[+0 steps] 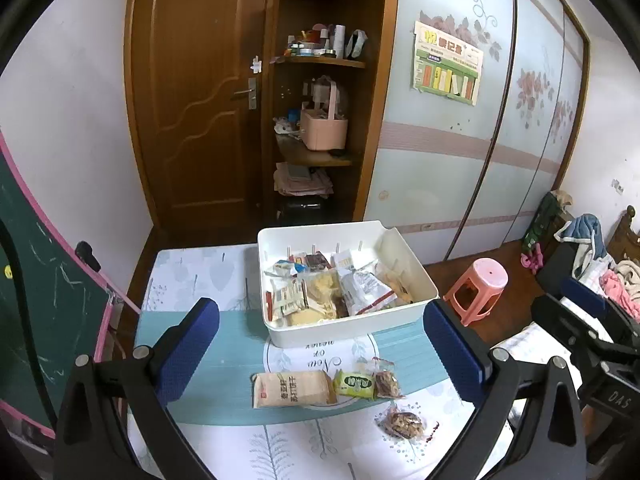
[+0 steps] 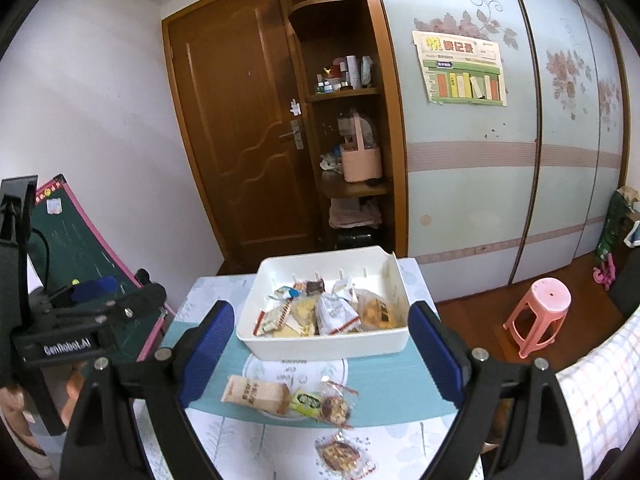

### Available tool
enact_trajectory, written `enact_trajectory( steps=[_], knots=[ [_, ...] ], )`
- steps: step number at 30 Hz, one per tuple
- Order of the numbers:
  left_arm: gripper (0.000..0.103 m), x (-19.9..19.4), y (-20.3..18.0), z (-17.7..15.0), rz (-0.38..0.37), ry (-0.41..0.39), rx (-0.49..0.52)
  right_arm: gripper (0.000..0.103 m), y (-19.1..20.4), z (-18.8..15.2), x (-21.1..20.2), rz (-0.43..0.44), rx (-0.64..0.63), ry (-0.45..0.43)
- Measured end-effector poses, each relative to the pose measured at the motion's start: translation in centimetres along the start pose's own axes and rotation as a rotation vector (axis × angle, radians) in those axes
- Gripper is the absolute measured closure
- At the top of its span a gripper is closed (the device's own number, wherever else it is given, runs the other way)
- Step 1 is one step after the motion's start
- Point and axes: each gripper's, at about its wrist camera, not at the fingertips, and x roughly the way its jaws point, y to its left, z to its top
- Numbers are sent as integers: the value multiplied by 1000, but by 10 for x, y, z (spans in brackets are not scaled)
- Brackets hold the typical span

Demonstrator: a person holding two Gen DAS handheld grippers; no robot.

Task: Organize snacks
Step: 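Withdraw both tools from the bin toward the remaining snacks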

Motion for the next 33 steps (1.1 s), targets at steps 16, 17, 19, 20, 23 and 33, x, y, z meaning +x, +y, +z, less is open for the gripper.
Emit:
enact_trajectory(
  steps=[16,17,19,20,23,33],
  knots=[
    [1,63,-26,-105,-48,109,63,14,-28,-103,60,-99,44,234],
    [1,67,-27,-112,-45,117,71,14,-29,-107,64,-99,48,249],
    [1,77,-31,-125,-37,140,89,14,-32,-117,72,-102,50,278],
    [1,81,-31,-131,-34,149,94,14,-34,-123,75,-105,49,292],
    [1,93,-29,-148,-25,188,102,14,-39,-139,84,-99,59,326],
    [1,129,-9,-183,-6,311,55,14,-53,-183,121,-16,131,457]
  ],
)
